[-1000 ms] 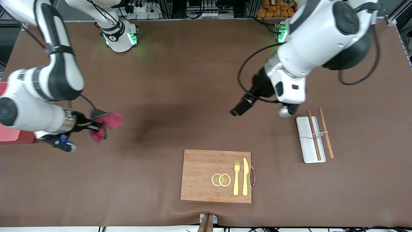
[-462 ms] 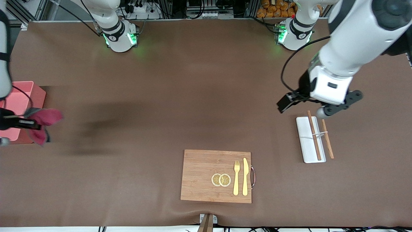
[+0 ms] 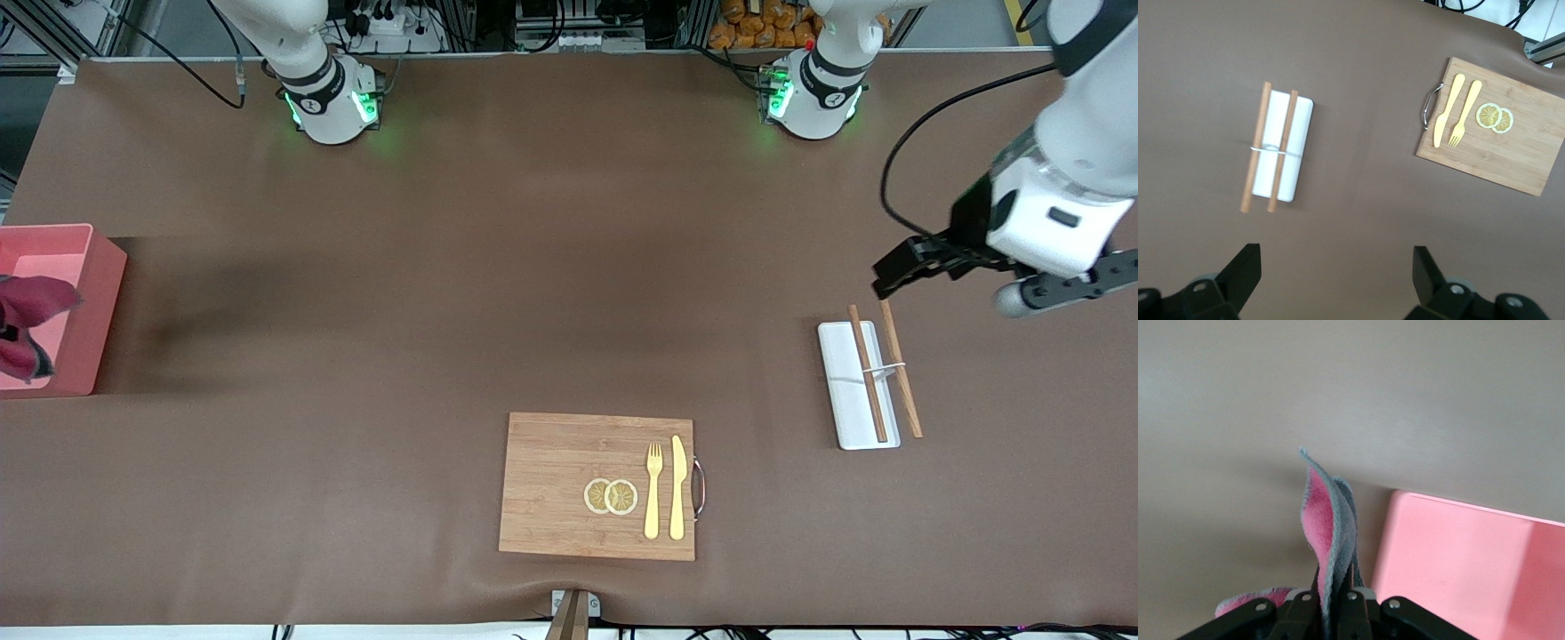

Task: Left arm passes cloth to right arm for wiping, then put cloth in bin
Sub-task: 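Carry the cloth to the pink bin with the right gripper while the left gripper withdraws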

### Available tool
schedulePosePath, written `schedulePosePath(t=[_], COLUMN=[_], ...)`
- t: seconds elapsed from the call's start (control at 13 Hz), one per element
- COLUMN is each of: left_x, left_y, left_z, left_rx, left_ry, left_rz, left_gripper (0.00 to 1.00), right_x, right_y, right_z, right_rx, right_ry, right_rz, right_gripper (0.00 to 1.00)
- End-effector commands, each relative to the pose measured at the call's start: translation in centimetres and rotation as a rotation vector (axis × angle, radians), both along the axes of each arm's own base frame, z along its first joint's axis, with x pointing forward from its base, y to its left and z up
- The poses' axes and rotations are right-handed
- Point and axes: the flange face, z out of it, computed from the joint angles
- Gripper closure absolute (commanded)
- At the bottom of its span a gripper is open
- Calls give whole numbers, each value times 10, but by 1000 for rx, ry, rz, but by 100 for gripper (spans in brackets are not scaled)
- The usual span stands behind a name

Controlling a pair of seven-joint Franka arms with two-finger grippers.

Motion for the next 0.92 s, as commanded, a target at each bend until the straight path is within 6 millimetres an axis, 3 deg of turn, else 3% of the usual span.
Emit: schedulePosePath(t=[0.0,0.15,0.31,0.46,0.62,0.69,0.77,0.85], left_x=[-20,-28,-32,-39,-42,-45,-49,-51], left_y=[16,30,45,59,76,81,84,82], left_z=[14,19,24,27,29,28,27,27], left_rx=[47,65,79,60,31,25,25,24], left_ry=[-7,-8,1,9,10,14,18,19], left_rz=[-35,-51,-72,-104,-117,-110,-107,-106], left_gripper=[0,0,0,0,0,0,0,0], right_x=[-14,-29,-38,-44,-48,-48,-47,-47], right_y=[-52,-88,-109,-128,-131,-130,-129,-130], right_z=[-34,-76,-118,-142,-159,-161,-162,-162], right_rx=[-44,-39,-43,-85,-75,-62,-50,-22], right_ry=[-29,-30,-30,-67,-61,-65,-76,-102], right_rz=[104,94,89,162,158,144,131,95], right_gripper=[100,100,100,100,100,72,1,0])
